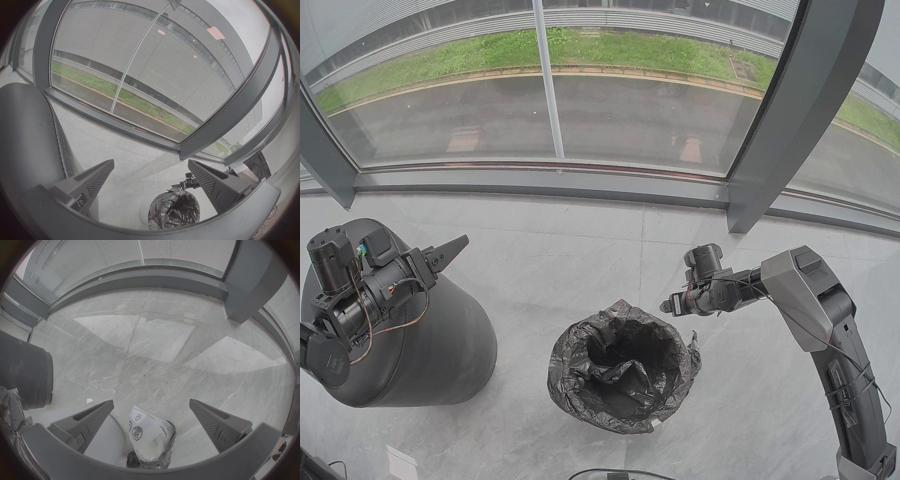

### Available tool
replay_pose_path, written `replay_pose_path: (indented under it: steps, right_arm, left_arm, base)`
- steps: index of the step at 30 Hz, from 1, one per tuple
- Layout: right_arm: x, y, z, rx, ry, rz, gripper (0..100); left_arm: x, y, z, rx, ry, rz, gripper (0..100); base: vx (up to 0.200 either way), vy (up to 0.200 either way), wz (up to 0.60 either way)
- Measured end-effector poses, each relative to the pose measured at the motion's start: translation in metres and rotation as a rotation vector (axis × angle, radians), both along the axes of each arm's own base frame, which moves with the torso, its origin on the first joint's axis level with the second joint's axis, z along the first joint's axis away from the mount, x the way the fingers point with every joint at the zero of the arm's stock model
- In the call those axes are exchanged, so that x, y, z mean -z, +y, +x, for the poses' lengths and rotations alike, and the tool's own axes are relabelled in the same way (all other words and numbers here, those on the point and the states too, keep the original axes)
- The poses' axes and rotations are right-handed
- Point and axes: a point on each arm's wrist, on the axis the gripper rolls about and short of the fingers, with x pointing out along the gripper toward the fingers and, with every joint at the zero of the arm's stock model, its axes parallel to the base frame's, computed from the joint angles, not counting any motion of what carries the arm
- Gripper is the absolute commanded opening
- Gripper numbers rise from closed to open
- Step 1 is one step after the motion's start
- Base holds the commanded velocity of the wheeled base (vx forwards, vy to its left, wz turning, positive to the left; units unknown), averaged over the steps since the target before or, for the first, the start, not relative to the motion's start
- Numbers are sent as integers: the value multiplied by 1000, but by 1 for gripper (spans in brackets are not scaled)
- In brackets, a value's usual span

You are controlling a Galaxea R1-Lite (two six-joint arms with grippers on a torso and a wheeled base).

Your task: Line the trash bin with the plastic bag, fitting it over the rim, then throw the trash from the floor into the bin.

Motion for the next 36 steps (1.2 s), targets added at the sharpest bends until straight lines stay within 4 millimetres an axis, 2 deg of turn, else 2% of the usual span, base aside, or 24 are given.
replay_pose_path:
  steps: [16,30,31,36]
  right_arm:
    - [13,-3,7,4,50,-5,100]
    - [50,-8,1,29,178,-26,100]
    - [52,-8,1,32,182,-24,0]
    - [59,-5,-1,42,196,-21,0]
  left_arm:
    - [4,0,3,-1,16,0,100]
    - [9,-1,5,0,31,3,100]
    - [9,-1,5,1,32,3,100]
    - [10,-1,6,2,36,3,100]
  base:
    - [0,0,0]
    - [0,0,0]
    - [0,0,0]
    - [0,0,0]
